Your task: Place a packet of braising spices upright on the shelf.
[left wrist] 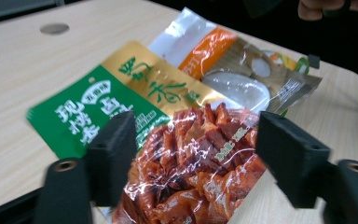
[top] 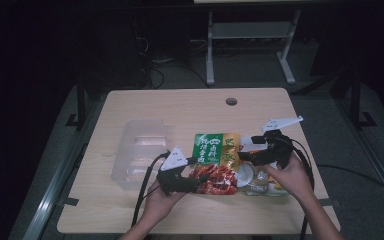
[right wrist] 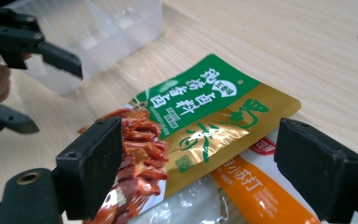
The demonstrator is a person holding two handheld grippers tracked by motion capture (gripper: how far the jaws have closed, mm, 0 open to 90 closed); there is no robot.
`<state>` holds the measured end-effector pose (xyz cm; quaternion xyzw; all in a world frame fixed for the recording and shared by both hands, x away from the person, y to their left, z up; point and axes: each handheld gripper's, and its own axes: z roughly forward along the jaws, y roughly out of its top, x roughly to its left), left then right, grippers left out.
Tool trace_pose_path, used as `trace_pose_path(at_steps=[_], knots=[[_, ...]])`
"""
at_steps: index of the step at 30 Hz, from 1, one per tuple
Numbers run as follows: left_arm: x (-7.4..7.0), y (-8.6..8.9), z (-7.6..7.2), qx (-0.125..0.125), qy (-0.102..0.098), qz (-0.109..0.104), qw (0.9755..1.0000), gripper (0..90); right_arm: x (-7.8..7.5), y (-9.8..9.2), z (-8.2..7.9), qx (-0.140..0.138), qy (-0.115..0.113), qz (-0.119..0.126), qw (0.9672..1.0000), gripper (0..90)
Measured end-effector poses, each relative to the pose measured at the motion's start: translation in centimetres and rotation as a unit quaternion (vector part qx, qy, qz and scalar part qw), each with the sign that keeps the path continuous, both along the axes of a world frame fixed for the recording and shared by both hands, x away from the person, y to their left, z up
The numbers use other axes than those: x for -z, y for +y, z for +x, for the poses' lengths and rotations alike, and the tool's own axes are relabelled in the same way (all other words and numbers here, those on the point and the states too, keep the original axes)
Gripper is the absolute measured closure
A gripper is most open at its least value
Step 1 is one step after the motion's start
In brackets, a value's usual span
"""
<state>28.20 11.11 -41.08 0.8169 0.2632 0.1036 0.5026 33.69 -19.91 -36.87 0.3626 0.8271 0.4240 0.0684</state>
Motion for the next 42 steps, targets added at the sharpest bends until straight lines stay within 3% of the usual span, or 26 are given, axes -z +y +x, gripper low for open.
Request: trace_pose_path(at_steps=[2, 5, 8, 9, 10, 12, 16, 17, 18, 19, 20, 21, 26, 32, 33, 39, 41, 42], knots=[[0.4, -0.4, 0.2, -0.002, 0.002, 0.009, 1.0, 33.3, 0.1, 0.3, 0.4, 0.0, 0.008, -0.006, 0.9999, 14.8], [1.1, -1.1, 0.3, 0.0, 0.002, 0.037, 0.9993, 38.0, 1.1, 1.2, 2.2, 0.005, 0.039, -0.024, 0.9989, 16.4], [1.5, -1.2, 0.4, 0.0, 0.008, 0.037, 0.9993, 42.7, 1.7, 1.3, 2.9, 0.015, 0.057, -0.032, 0.9977, 16.9], [2.0, -1.3, 0.4, 0.002, 0.019, 0.041, 0.999, 44.4, 2.5, 1.4, 3.7, 0.024, 0.074, -0.037, 0.9963, 17.0], [2.0, -1.3, 0.4, 0.002, 0.019, 0.041, 0.999, 45.4, 2.5, 1.4, 3.7, 0.024, 0.074, -0.037, 0.9963, 17.0], [2.7, -1.7, 0.6, 0.007, 0.028, 0.06, 0.9978, 46.6, 3.2, 1.4, 4.5, 0.034, 0.095, -0.042, 0.9939, 18.7], [3.1, -1.9, 0.8, 0.01, 0.038, 0.074, 0.9965, 47.3, 3.9, 1.5, 5.1, 0.043, 0.12, -0.035, 0.9912, 20.6], [3.2, -1.9, 0.8, 0.013, 0.041, 0.079, 0.996, 47.4, 4.3, 1.6, 5.5, 0.045, 0.139, -0.031, 0.9888, 21.7], [3.4, -2.0, 0.8, 0.011, 0.045, 0.078, 0.9959, 47.4, 4.3, 1.6, 5.5, 0.045, 0.139, -0.031, 0.9888, 21.7], [3.6, -2.1, 0.9, 0.016, 0.053, 0.083, 0.995, 47.3, 4.7, 1.8, 5.7, 0.051, 0.154, -0.034, 0.9861, 22.9], [3.6, -2.1, 0.9, 0.016, 0.053, 0.083, 0.995, 47.2, 4.7, 1.8, 5.7, 0.051, 0.154, -0.034, 0.9861, 22.9], [3.8, -2.3, 1.0, 0.019, 0.054, 0.093, 0.994, 47.2, 5.0, 2.0, 5.9, 0.054, 0.165, -0.037, 0.9842, 24.1], [4.4, -2.5, 1.1, 0.024, 0.07, 0.111, 0.9911, 46.4, 5.7, 2.3, 6.5, 0.056, 0.184, -0.04, 0.9806, 29.0], [4.6, -2.6, 1.1, 0.024, 0.067, 0.112, 0.9912, 46.4, 6.2, 2.9, 6.7, 0.046, 0.2, -0.045, 0.9777, 36.9], [4.7, -2.6, 1.1, 0.024, 0.069, 0.112, 0.991, 46.4, 6.5, 3.1, 6.9, 0.043, 0.205, -0.052, 0.9765, 43.3], [4.8, -2.6, 1.2, 0.025, 0.072, 0.112, 0.9907, 46.4, 6.6, 3.2, 6.9, 0.036, 0.219, -0.05, 0.9738, 55.7], [4.8, -2.6, 1.2, 0.027, 0.07, 0.116, 0.9904, 46.3, 6.6, 3.2, 6.9, 0.027, 0.219, -0.05, 0.9742, 65.7], [4.8, -2.6, 1.2, 0.028, 0.069, 0.116, 0.9904, 46.1, 6.4, 3.3, 6.8, 0.017, 0.211, -0.052, 0.976, 73.3]])
